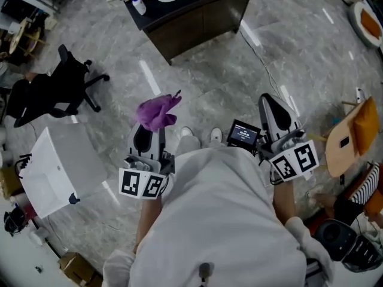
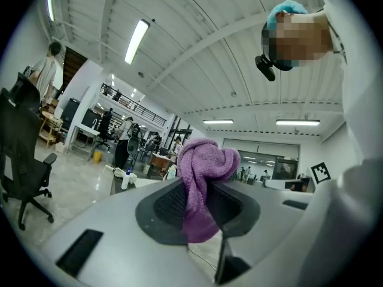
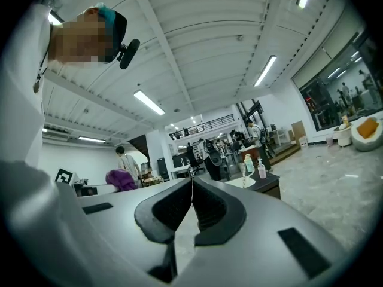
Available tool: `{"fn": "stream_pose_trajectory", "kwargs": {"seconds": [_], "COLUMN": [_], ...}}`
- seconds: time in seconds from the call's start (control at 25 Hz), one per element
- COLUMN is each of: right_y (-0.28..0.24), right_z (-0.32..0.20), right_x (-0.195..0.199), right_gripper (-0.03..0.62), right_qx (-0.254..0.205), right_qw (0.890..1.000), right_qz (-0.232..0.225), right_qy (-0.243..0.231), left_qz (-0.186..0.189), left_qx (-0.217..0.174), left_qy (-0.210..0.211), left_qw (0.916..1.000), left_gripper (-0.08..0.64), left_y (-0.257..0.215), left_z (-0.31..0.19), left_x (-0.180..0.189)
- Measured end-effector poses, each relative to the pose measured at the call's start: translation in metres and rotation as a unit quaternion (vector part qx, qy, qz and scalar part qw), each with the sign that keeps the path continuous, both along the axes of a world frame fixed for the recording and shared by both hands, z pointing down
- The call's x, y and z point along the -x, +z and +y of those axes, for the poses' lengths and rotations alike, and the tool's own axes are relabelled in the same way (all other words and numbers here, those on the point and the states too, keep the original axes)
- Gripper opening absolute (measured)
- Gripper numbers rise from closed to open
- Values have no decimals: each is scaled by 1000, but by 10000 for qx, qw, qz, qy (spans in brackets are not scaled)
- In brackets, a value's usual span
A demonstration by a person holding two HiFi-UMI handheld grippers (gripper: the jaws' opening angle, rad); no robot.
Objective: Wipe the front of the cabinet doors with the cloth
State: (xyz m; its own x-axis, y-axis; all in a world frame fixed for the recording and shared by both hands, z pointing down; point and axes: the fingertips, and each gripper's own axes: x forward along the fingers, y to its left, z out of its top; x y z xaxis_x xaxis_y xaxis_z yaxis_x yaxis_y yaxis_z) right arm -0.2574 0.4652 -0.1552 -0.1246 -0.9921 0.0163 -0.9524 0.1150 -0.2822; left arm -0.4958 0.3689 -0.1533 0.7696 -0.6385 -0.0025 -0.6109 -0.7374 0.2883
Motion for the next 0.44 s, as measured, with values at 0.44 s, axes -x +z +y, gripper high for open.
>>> {"fn": "stream_pose_trajectory", "kwargs": {"seconds": [0.44], "right_y": [13], "right_z": [11], "right_x": [-13], "right_gripper": [29], "right_qx": [148], "right_qw": [9998], "right_qz": [-102], "right_qy": [-19], "left_qz": [-197], "left_qx": [0], "left_qy": [-133], "left_qw": [9997], "left_gripper": [84], "left_y": [-5], "left_z": [16], "left_x": [-3]}}
